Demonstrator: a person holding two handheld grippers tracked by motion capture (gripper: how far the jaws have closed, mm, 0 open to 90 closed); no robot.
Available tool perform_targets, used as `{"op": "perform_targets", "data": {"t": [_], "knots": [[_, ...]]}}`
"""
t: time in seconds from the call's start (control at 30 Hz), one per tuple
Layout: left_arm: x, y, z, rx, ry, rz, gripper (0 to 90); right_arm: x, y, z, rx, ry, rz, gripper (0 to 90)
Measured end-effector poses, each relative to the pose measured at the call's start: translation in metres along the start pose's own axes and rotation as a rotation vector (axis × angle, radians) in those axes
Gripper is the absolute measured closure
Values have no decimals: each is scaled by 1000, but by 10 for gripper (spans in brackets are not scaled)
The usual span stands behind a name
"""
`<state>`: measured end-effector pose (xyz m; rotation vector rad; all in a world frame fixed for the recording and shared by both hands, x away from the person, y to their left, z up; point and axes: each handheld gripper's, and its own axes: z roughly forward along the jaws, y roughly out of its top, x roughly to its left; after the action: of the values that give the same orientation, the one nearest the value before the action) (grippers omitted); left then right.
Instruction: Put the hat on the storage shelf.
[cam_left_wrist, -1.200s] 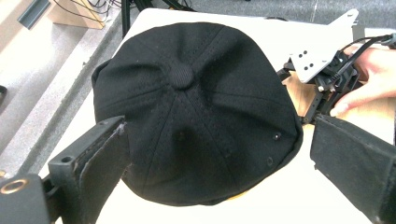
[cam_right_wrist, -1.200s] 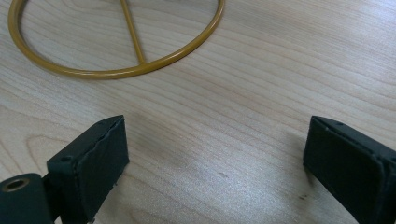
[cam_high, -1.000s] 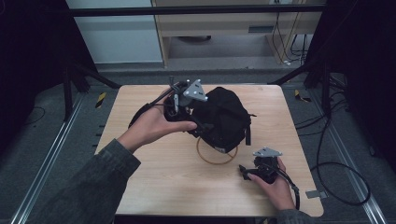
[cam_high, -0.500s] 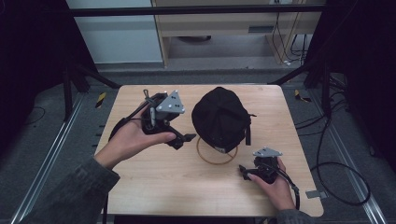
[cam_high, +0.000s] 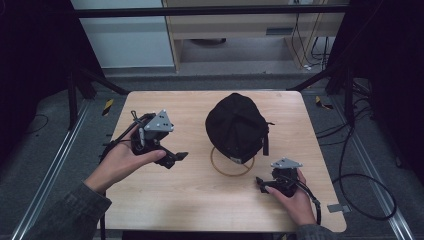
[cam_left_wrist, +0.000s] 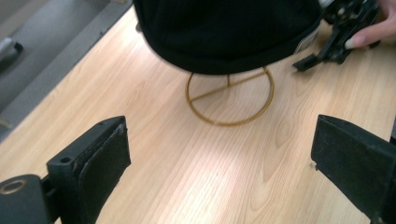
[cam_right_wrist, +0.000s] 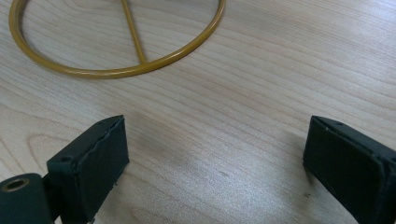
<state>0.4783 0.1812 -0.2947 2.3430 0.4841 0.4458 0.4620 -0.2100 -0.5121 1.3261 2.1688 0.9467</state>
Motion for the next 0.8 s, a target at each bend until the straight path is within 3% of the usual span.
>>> {"op": "perform_targets", "data": {"t": [0.43, 0.67, 0.8], "knots": [[7, -37, 9, 39, 47, -2, 55, 0, 0, 0, 0, 0, 0, 68], [9, -61, 16, 60, 57, -30, 54, 0, 0, 0, 0, 1, 1, 68], [11, -76, 20, 68, 46, -65, 52, 0, 0, 0, 1, 1, 1, 68]]}}
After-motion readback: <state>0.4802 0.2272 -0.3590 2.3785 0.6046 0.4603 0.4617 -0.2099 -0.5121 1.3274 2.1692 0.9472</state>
